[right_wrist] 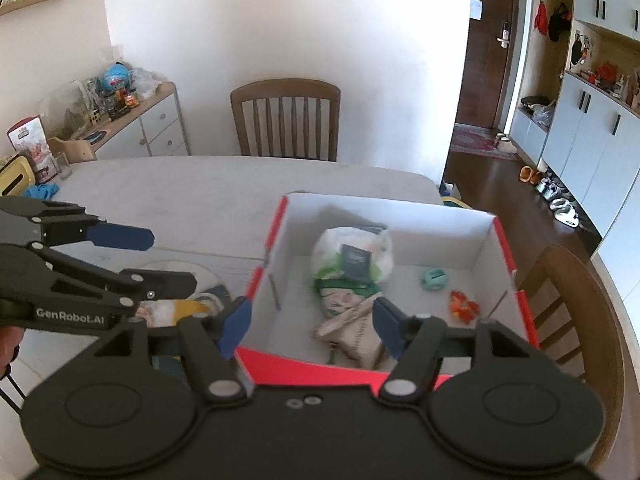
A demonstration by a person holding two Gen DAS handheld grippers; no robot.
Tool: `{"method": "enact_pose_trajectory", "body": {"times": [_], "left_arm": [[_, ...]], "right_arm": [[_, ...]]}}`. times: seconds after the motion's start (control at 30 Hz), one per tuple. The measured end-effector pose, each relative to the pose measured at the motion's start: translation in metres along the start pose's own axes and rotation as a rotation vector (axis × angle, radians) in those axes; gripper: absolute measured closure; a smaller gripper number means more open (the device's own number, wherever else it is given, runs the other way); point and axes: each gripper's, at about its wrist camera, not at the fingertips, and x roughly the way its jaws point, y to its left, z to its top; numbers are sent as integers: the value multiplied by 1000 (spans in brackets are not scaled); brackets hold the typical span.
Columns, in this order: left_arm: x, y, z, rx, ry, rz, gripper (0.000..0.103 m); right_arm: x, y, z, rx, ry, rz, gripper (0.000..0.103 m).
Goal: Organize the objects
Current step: 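Move both tools back over the remaining items on the table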
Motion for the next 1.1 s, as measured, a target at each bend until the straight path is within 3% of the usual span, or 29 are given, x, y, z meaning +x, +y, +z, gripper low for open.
{"method": "enact_pose_trajectory", "body": {"times": [0.3, 0.57, 0.83, 1.1], "left_arm": [[-20, 43, -26, -28, 3, 20, 21], [-32, 76, -44, -54, -1, 48, 18], [-33, 96, -62, -64, -1, 72, 2], [-21, 109, -83, -44, 15, 83, 1]], "right_arm": [[4, 52, -3, -28, 6, 3, 20], [10, 84, -5, -37, 9, 11, 14], [19, 102, -11, -34, 22, 19, 8], [35, 112, -26, -34, 49, 31, 3]]}}
